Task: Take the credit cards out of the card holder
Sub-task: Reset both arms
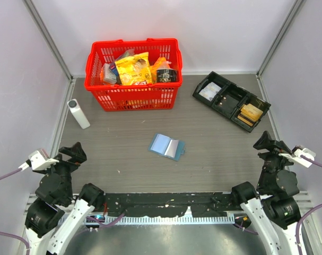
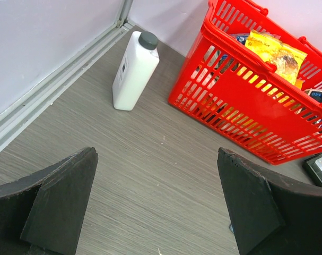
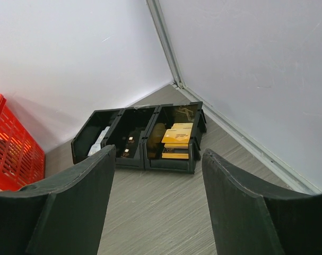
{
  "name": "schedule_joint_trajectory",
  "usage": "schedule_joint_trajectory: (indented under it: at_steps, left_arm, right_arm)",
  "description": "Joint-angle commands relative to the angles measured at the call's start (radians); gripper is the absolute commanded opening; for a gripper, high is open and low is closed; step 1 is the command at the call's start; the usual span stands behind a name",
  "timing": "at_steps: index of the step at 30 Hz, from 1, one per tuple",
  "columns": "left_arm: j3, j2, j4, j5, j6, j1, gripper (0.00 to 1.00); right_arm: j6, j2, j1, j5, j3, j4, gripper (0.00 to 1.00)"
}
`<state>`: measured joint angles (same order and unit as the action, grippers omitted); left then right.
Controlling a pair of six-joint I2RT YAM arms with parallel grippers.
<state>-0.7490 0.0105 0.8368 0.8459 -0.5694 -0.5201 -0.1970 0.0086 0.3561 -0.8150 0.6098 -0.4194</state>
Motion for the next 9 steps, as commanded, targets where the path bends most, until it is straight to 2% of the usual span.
schedule_joint_trajectory:
  at_steps: [1, 9]
  left_arm:
    - [-0.001, -0.055, -0.005, 0.028, -0.014, 0.006, 1.00]
    - [-0.004, -0.055, 0.002, 0.036, -0.023, 0.006, 1.00]
  right_arm:
    - [0.005, -0.004, 0.001, -0.038, 0.011, 0.016, 0.70]
    - [-0.001, -0.004, 0.001, -0.047, 0.011, 0.010, 0.70]
